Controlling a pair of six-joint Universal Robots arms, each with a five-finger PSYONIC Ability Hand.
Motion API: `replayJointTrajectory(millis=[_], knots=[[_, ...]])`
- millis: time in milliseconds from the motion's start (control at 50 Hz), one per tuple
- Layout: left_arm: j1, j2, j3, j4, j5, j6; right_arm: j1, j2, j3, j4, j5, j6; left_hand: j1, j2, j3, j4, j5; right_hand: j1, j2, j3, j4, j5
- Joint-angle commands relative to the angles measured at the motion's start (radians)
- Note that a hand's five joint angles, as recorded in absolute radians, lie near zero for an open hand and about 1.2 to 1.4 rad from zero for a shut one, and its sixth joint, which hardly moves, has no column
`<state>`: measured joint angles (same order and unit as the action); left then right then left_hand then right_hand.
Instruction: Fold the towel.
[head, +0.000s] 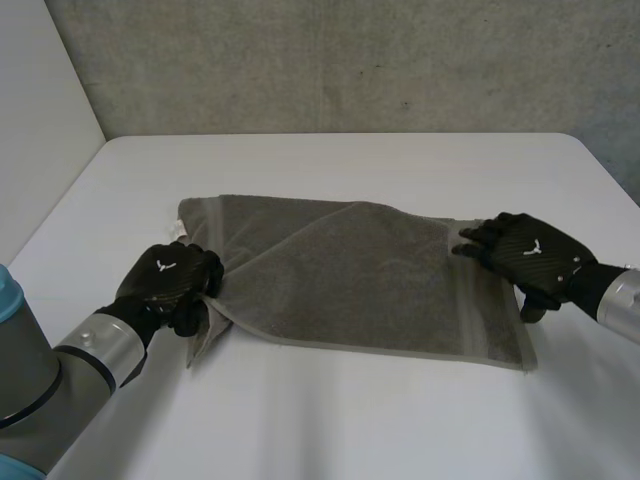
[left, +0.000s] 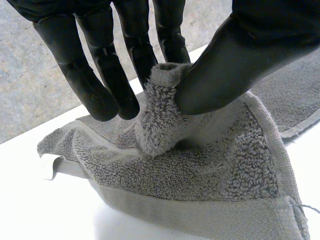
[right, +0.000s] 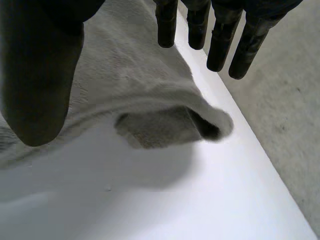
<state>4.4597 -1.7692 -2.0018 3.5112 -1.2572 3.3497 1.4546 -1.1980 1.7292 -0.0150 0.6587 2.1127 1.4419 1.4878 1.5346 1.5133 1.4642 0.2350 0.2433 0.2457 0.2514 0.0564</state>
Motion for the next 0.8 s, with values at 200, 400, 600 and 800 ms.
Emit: replayJointTrajectory(millis=[200,400,600,800], knots=[[-0.004,0.004,0.000,-0.002,-0.007,-0.007,-0.132,-0.037,0.251,-0.023,-0.162,-0.484,-0.046,-0.092,-0.138,-0.117,-0.242,-0.060,-0.069,-0.071,-0.077,-0.056],[-0.011,0.022,-0.025,0.005,-0.010,-0.009,-0.171,-0.043,0.311,0.041,-0.047,-0.286,-0.046,-0.092,-0.138,-0.117,-0.242,-0.060,-0.069,-0.071,-0.077,-0.056],[-0.020,-0.024,-0.031,0.005,-0.011,0.010,-0.131,-0.133,0.294,-0.006,0.131,0.136,-0.301,-0.347,-0.393,-0.372,-0.497,-0.060,-0.069,-0.071,-0.077,-0.056],[-0.020,-0.013,-0.052,-0.008,-0.019,0.008,-0.019,-0.170,0.288,-0.121,0.306,0.306,-0.966,-1.012,-1.059,-1.037,-1.163,-0.060,-0.069,-0.071,-0.077,-0.056]])
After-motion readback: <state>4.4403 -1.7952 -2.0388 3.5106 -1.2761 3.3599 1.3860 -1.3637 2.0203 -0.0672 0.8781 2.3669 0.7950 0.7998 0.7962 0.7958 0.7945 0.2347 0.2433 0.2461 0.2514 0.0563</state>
